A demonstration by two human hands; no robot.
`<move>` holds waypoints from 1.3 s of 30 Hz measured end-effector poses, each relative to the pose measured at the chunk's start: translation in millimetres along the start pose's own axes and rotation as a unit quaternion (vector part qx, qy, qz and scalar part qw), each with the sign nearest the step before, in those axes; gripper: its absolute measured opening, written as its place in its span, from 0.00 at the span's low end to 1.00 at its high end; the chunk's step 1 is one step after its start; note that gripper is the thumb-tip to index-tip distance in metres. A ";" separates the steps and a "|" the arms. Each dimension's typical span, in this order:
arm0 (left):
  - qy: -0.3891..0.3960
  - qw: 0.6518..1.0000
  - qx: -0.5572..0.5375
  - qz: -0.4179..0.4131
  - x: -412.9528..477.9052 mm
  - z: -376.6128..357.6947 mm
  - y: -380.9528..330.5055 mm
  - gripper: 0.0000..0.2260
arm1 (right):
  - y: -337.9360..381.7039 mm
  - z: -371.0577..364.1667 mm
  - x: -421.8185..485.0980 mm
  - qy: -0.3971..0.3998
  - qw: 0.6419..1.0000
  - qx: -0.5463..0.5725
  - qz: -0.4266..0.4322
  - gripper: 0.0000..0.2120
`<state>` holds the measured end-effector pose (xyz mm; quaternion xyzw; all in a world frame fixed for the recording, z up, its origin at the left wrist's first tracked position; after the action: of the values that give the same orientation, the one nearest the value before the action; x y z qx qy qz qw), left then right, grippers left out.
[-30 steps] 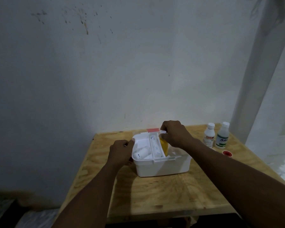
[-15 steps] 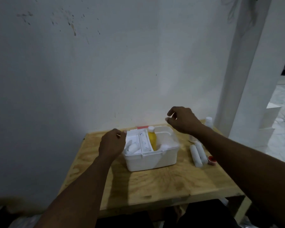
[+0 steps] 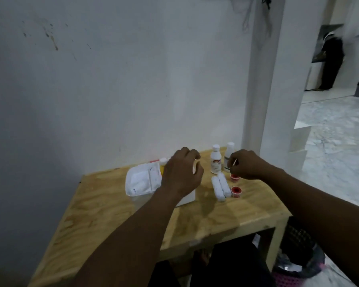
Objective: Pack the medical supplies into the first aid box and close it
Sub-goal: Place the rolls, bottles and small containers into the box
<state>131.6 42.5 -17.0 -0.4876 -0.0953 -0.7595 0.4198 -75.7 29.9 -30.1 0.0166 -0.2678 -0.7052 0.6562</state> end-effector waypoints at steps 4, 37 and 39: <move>0.094 0.995 -0.012 -0.036 -20.0 -34.3 -33.8 0.12 | -21.8 -18.5 -12.6 0.021 1.000 -0.010 -0.004 0.05; 0.134 0.988 0.024 -0.074 -6.0 -89.7 -69.9 0.08 | -75.3 13.1 12.2 -0.059 0.998 0.021 -0.025 0.14; 0.100 0.992 0.022 -0.068 10.9 -72.3 -64.7 0.09 | -57.5 29.2 19.5 -0.080 0.996 0.028 -0.003 0.15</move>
<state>34.7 37.3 -27.5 -0.3923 -0.1023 -0.8290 0.3853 -142.0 21.7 -21.7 -0.0211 -0.3390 -0.6989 0.6294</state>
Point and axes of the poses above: each hand's wrist, its own x-axis towards the middle knuckle, its own z-axis out of the back of the hand, y = z × x, the point moved 5 cm from there along x, towards the middle knuckle, and after that the axes turned 15 degrees about -y, right-handed, at the moved point
